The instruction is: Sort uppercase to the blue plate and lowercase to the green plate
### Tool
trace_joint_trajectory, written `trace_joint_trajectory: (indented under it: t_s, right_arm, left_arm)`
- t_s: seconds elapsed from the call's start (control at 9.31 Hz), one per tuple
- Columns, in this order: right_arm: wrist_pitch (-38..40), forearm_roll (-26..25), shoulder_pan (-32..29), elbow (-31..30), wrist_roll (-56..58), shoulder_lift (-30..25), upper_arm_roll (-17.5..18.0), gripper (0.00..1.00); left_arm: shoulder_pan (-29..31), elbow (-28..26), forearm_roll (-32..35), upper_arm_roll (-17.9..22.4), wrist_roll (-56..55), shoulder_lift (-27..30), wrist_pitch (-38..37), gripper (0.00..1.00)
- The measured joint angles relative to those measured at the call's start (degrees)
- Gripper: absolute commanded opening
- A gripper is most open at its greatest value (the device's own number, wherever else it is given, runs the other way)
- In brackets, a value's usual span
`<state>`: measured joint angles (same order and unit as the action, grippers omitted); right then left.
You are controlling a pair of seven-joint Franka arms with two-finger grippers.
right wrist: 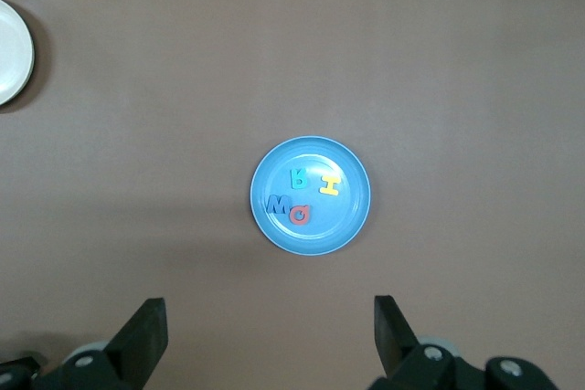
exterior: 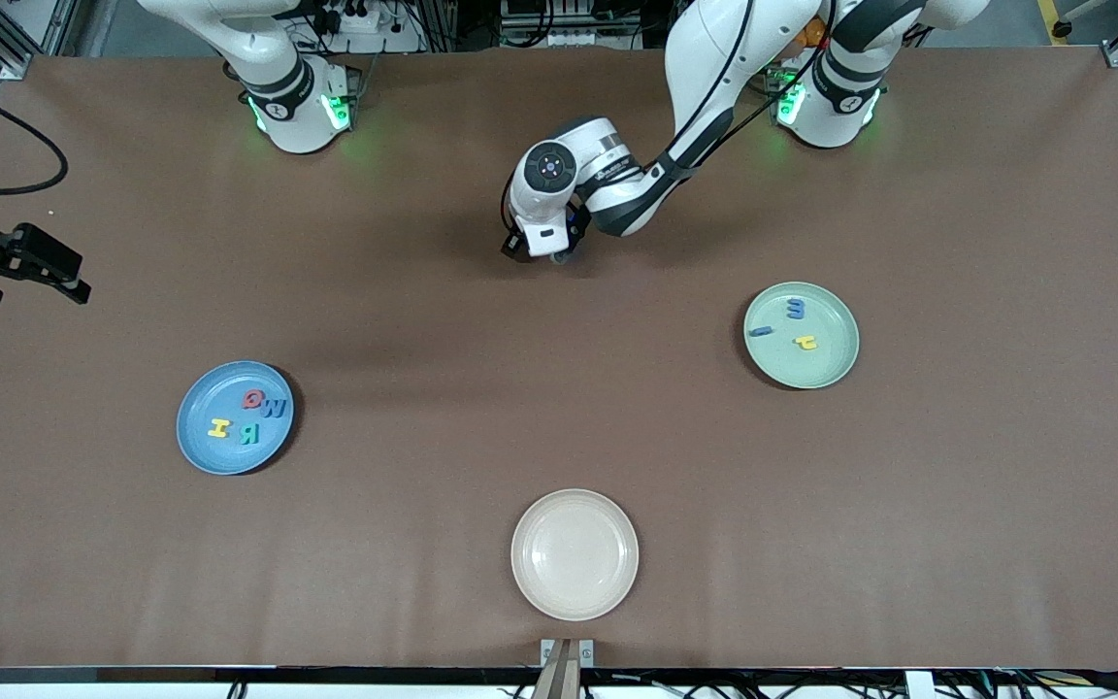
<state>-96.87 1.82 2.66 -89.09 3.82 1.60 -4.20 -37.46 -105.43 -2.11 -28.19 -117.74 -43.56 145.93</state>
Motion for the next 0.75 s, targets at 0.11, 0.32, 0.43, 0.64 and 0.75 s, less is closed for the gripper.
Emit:
trace_joint_trajectory:
  t_s: [0.11,0.32,0.43,0.64,0.75]
  right_arm:
    - [0.5,0.0,0.0,0.0,-0.5,0.0,0.0,1.0]
    - [0.9,0.1,0.0,0.7,-1.4,0.0,0.0,1.0]
    - [1.3,0.3,0.0,1.2,-1.5,0.0,0.0,1.0]
    - [1.6,0.4,0.0,1.2,-1.6,0.1,0.0,1.0]
    - [1.7,0.5,0.0,1.2,-1.7,0.2,0.0,1.0]
  left_arm:
    - [0.0,0.1,0.0,0.0,0.0,0.0,-0.4,0.41]
    - [0.0,0.2,0.0,-0.1,-0.2,0.2,-1.2,0.32]
    - [-0.1,0.2,0.0,0.0,-0.3,0.3,-1.6,0.3]
    - [0.0,0.2,-0.1,-0.1,-0.4,0.4,-2.2,0.26]
    - [0.0,0.2,-0.1,-0.2,-0.4,0.4,-2.2,0.24]
